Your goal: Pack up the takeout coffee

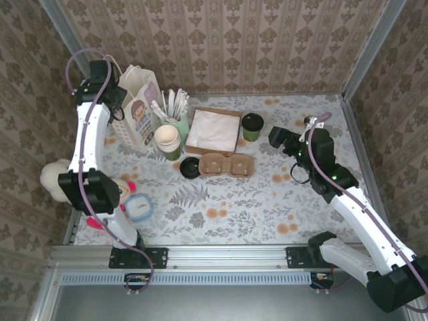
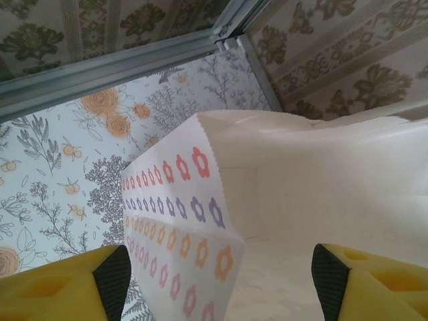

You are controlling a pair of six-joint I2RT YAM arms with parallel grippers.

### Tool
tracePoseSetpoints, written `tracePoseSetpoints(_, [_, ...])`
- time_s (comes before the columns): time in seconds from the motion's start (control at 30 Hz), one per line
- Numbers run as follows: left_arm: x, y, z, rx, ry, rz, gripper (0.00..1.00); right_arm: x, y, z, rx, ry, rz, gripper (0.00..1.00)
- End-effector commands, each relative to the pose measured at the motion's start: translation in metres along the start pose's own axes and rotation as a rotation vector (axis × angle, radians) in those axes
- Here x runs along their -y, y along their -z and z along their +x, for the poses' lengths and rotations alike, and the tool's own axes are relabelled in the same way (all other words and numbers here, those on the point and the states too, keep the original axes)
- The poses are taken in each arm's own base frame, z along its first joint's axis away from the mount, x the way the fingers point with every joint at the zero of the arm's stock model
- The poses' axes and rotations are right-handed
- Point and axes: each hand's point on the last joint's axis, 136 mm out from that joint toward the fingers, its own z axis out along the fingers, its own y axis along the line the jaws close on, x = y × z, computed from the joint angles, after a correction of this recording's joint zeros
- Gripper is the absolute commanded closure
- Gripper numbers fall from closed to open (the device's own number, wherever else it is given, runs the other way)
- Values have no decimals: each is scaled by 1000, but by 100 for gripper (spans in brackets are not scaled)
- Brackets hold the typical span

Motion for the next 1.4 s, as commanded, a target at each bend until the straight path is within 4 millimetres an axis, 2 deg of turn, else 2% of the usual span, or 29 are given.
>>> tracePoseSetpoints(0.0, [-3,-9,0,-35,-4,-29,32,18,7,4,15,21,66,0])
tracePoseSetpoints(0.1, [5,-18,2,-57,-21,-2,48,22,11,4,23,15,85,0])
tracePoseSetpoints(0.23, [10,-18,0,-47,-42,29,74,28,11,4,48,8,102,0])
tracePoseSetpoints(0.37, [6,-16,0,-53,-30,48,95,31,9,2,85,-28,107,0])
tracePoseSetpoints(0.43, [7,-12,-1,-47,-21,84,100,30,7,1,93,-20,105,0])
tracePoseSetpoints(0.73, [5,13,-15,0,35,172,100,27,-6,2,15,14,146,0])
tracePoseSetpoints(0.87, [3,23,-21,4,64,218,100,24,-12,9,-7,8,121,0])
tracePoseSetpoints(1.03, [-19,40,-33,56,137,215,100,12,-20,12,-57,22,77,0])
tracePoseSetpoints(1.23, [-21,69,-40,91,137,287,100,-12,-27,27,-171,98,-28,0])
tracePoseSetpoints(1.37, [-23,90,-41,90,151,338,100,-16,-23,43,-233,109,-52,0])
